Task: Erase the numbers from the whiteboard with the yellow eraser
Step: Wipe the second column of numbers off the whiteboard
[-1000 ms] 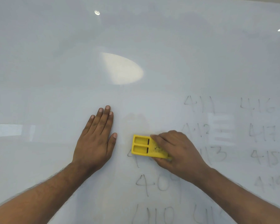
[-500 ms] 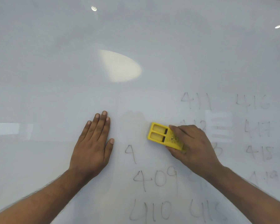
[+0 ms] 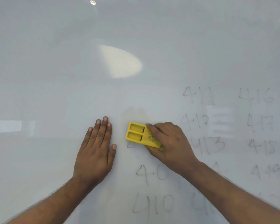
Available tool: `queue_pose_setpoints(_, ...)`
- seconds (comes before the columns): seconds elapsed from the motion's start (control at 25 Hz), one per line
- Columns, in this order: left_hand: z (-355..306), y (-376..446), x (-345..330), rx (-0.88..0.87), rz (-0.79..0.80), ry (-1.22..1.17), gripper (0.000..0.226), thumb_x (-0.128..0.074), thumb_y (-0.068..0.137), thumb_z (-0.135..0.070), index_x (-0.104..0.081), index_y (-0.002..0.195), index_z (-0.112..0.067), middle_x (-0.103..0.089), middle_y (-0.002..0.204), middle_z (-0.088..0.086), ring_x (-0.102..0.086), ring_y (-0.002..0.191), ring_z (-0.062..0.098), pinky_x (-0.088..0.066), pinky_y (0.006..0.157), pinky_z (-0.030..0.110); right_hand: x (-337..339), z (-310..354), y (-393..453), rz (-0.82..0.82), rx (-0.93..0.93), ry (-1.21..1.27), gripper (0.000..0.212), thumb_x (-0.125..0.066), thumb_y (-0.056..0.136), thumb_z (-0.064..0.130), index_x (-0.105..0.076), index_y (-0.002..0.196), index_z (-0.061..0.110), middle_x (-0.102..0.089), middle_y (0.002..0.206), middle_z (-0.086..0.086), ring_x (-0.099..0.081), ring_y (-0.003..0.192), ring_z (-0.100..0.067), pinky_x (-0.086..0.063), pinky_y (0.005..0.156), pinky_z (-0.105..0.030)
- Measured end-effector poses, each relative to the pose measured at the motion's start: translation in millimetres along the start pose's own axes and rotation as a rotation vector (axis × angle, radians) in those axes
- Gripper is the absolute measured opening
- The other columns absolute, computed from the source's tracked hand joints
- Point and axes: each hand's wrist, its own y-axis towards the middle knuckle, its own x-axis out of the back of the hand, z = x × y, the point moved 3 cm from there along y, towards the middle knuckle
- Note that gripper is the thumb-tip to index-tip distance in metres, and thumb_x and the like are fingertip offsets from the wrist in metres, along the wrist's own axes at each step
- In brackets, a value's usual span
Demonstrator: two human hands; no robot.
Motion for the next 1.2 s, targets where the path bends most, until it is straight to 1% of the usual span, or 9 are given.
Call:
queue_pose_setpoints(0.2, -1, -12, -3, -0.008, 0.005, 0.000, 0.062, -0.029, 0.103, -0.033, -0.021, 0.158, -0.003, -0.017, 0.168, 0.011, -0.014, 0.156, 0.026, -0.015, 0.126, 0.044, -13, 26, -23, 0.098, 0.193, 0.025, 0.048, -0.068, 0.083, 0.030, -0.059, 0.125, 0.008, -0.064, 0.102, -0.006, -0.058, 0.087, -0.027, -0.048, 0.076, -0.038)
queue_pose_setpoints(0.36, -2, -23, -6, -0.009, 0.013, 0.004, 0.063, -0.030, 0.103, -0.033, -0.020, 0.158, -0.004, -0.016, 0.169, 0.011, -0.014, 0.156, 0.026, -0.014, 0.127, 0.043, -6, 19, -55, 0.188, 0.318, -0.035, 0.045, -0.064, 0.086, 0.032, -0.059, 0.125, 0.011, -0.063, 0.104, -0.003, -0.056, 0.088, -0.022, -0.048, 0.079, -0.034)
queue_pose_setpoints(0.44, -4, -27, -7, 0.002, 0.015, 0.003, 0.063, -0.030, 0.103, -0.032, -0.019, 0.159, -0.004, -0.015, 0.169, 0.010, -0.014, 0.156, 0.025, -0.014, 0.126, 0.044, 1, 4, -52, 0.161, 0.257, -0.043, 0.046, -0.066, 0.085, 0.032, -0.060, 0.125, 0.010, -0.064, 0.103, -0.004, -0.058, 0.087, -0.024, -0.048, 0.077, -0.036)
queue_pose_setpoints(0.52, -6, -30, -8, 0.015, 0.018, 0.005, 0.063, -0.029, 0.103, -0.032, -0.018, 0.159, -0.005, -0.014, 0.169, 0.009, -0.013, 0.156, 0.025, -0.014, 0.126, 0.044, 7, -10, -38, 0.081, 0.094, -0.021, 0.048, -0.069, 0.084, 0.032, -0.060, 0.125, 0.009, -0.065, 0.102, -0.006, -0.060, 0.087, -0.028, -0.047, 0.076, -0.037)
queue_pose_setpoints(0.64, -9, -34, -9, 0.020, 0.018, 0.005, 0.063, -0.030, 0.103, -0.032, -0.018, 0.159, -0.004, -0.014, 0.169, 0.010, -0.013, 0.156, 0.026, -0.014, 0.126, 0.044, 6, -10, -22, -0.015, -0.046, 0.006, 0.051, -0.072, 0.081, 0.030, -0.060, 0.126, 0.008, -0.064, 0.100, -0.007, -0.058, 0.088, -0.028, -0.043, 0.077, -0.034)
queue_pose_setpoints(0.8, -10, -44, -12, 0.011, 0.024, -0.011, 0.064, -0.030, 0.103, -0.033, -0.018, 0.159, -0.005, -0.014, 0.169, 0.010, -0.014, 0.156, 0.026, -0.012, 0.127, 0.043, -10, 17, -41, 0.078, 0.120, 0.040, 0.048, -0.069, 0.085, 0.030, -0.059, 0.126, 0.007, -0.064, 0.103, -0.008, -0.059, 0.087, -0.029, -0.047, 0.076, -0.038)
queue_pose_setpoints(1.0, -11, -48, -12, 0.028, 0.023, -0.009, 0.063, -0.030, 0.103, -0.033, -0.017, 0.159, -0.006, -0.014, 0.169, 0.009, -0.015, 0.156, 0.026, -0.012, 0.127, 0.043, -9, 23, -87, 0.201, 0.290, -0.031, 0.041, -0.063, 0.089, 0.033, -0.060, 0.124, 0.012, -0.064, 0.105, -0.002, -0.056, 0.088, -0.022, -0.047, 0.079, -0.033)
queue_pose_setpoints(1.12, -14, -52, -13, 0.052, 0.030, -0.015, 0.063, -0.029, 0.103, -0.032, -0.017, 0.159, -0.006, -0.014, 0.169, 0.008, -0.015, 0.156, 0.026, -0.012, 0.127, 0.043, 3, 5, -93, 0.204, 0.280, -0.063, 0.042, -0.065, 0.088, 0.033, -0.060, 0.124, 0.012, -0.064, 0.105, -0.003, -0.056, 0.088, -0.023, -0.046, 0.080, -0.033)
queue_pose_setpoints(1.2, -15, -56, -15, 0.056, 0.037, -0.007, 0.064, -0.028, 0.103, -0.032, -0.015, 0.159, -0.006, -0.013, 0.169, 0.009, -0.014, 0.156, 0.026, -0.011, 0.127, 0.043, 10, -11, -86, 0.167, 0.180, -0.050, 0.045, -0.066, 0.087, 0.033, -0.059, 0.125, 0.012, -0.064, 0.106, -0.004, -0.058, 0.090, -0.024, -0.045, 0.081, -0.033)
